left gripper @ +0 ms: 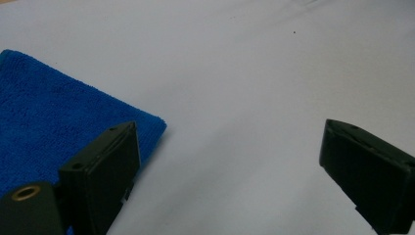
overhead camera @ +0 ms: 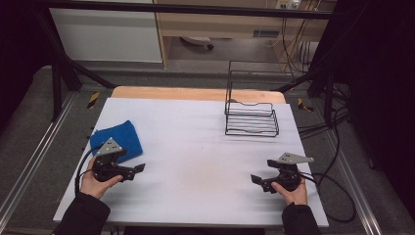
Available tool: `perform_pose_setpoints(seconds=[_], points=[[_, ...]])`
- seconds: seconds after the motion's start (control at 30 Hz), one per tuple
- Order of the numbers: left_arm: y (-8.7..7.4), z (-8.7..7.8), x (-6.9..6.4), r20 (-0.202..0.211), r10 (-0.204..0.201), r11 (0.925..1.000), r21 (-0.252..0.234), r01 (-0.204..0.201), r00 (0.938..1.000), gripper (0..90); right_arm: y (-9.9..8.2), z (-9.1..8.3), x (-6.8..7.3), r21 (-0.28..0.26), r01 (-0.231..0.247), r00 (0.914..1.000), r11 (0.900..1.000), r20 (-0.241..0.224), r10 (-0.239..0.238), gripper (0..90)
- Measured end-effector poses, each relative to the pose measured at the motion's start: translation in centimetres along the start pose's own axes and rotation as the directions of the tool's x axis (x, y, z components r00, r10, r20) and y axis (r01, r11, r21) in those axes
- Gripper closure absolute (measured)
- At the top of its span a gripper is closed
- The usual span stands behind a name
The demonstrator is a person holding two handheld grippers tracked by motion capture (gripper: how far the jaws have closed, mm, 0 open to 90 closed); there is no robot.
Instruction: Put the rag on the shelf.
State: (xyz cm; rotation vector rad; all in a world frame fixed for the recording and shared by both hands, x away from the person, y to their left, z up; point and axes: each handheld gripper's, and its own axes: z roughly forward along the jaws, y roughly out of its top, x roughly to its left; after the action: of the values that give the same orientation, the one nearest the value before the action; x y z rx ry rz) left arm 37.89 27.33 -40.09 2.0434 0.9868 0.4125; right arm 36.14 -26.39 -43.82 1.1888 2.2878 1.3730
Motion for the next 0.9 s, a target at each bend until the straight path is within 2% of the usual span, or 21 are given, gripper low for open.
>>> perform_pose_setpoints(seconds=[0.13,0.43,0.47,0.5,0.57,0.67,0.8,0.9], points=[[0.5,0.4,0.1,-0.014,0.009,0.9998,0.02,-0.009,0.9999,8.0,0.0,0.1,0.0,0.005,0.0,1.0,1.0,0.0,0.0,1.9],[1.7,1.9,0.9,-0.054,-0.016,0.9983,0.055,0.018,0.9984,11.6,0.0,0.2,0.0,0.008,0.005,1.0,1.0,-0.001,-0.005,1.9],[1.7,2.3,1.3,-0.064,-0.029,0.9976,0.061,0.033,0.9975,13.6,0.0,0.1,0.0,0.008,0.004,1.0,1.0,-0.001,-0.004,1.9],[1.7,2.3,1.3,-0.064,-0.029,0.9976,0.061,0.033,0.9975,14.7,0.0,0.1,0.0,0.009,0.005,1.0,1.0,-0.001,-0.005,1.9],[1.5,2.8,1.8,-0.095,-0.021,0.9955,0.09,0.03,0.9953,16.7,0.0,0.2,0.0,0.011,0.005,1.0,0.9999,0.001,-0.005,1.9],[1.4,3.1,2.1,-0.118,-0.022,0.9949,0.095,0.034,0.9928,21.2,0.0,0.3,0.0,0.016,0.004,1.0,0.9999,-0.001,-0.004,1.9],[1.1,3.6,2.9,-0.164,-0.014,0.9935,0.109,0.033,0.9863,28.0,0.0,0.4,0.0,0.026,0.008,1.0,0.9996,-0.001,-0.008,2.0],[1.0,4.0,3.3,-0.174,-0.015,0.993,0.113,0.035,0.9846,36.0,0.0,0.5,0.0,0.027,0.01,0.9999,0.9996,0.0,-0.01,2.0]])
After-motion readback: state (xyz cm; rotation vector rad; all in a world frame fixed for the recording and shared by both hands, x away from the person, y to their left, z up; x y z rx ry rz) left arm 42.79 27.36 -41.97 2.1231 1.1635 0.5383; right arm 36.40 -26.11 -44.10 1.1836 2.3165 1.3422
